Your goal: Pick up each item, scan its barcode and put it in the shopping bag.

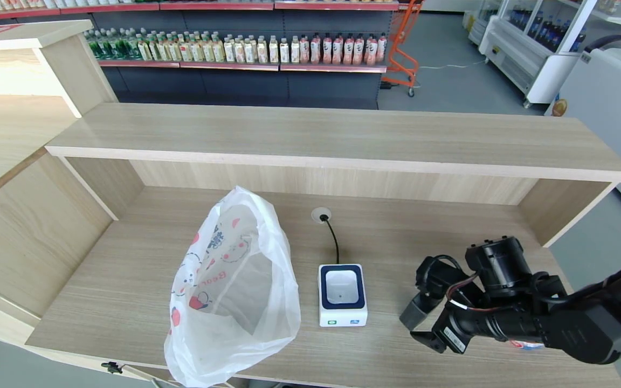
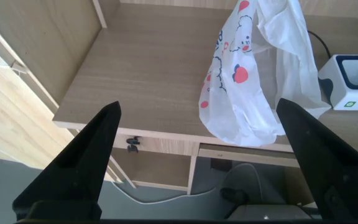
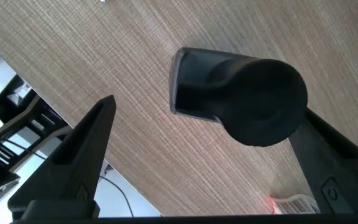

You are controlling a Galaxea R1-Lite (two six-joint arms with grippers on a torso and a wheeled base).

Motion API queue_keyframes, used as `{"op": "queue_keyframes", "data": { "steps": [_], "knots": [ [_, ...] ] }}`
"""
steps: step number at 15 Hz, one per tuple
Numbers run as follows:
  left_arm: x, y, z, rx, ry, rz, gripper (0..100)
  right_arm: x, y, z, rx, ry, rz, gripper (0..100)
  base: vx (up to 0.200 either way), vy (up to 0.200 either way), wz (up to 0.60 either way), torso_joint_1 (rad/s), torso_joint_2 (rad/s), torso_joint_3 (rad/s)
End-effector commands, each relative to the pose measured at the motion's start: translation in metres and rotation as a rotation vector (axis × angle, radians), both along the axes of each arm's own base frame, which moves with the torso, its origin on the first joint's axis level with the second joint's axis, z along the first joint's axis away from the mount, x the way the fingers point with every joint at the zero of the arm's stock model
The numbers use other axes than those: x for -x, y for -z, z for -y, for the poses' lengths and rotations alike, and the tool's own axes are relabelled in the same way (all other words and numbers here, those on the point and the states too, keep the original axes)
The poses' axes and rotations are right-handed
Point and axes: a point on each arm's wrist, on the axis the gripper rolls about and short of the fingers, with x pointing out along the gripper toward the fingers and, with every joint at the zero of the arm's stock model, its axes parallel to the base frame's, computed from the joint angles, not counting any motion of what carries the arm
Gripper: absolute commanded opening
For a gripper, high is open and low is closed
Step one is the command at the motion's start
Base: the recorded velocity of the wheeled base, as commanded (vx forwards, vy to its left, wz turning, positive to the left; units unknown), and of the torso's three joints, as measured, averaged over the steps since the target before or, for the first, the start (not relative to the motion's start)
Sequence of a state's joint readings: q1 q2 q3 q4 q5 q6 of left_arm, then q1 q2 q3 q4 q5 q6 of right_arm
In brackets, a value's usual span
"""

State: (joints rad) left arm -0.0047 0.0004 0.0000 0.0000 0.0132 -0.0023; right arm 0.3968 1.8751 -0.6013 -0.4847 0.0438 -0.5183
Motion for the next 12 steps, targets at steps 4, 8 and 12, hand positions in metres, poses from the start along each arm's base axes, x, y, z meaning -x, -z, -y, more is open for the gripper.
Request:
{"op": "queue_keyframes", "data": {
  "steps": [4, 8, 12],
  "knots": [
    [0.0, 0.0, 0.0, 0.001, -0.001, 0.0, 100, -0.006, -0.004, 0.007, 0.021, 0.013, 0.029, 100, 0.0, 0.0, 0.0, 0.0, 0.0, 0.0],
    [0.0, 0.0, 0.0, 0.001, -0.001, 0.0, 100, 0.0, -0.009, 0.015, 0.086, 0.048, 0.06, 100, 0.0, 0.0, 0.0, 0.0, 0.0, 0.0],
    [0.0, 0.0, 0.0, 0.001, -0.001, 0.0, 100, -0.001, -0.007, 0.016, 0.115, 0.074, 0.063, 100, 0.0, 0.0, 0.0, 0.0, 0.0, 0.0]
  ]
}}
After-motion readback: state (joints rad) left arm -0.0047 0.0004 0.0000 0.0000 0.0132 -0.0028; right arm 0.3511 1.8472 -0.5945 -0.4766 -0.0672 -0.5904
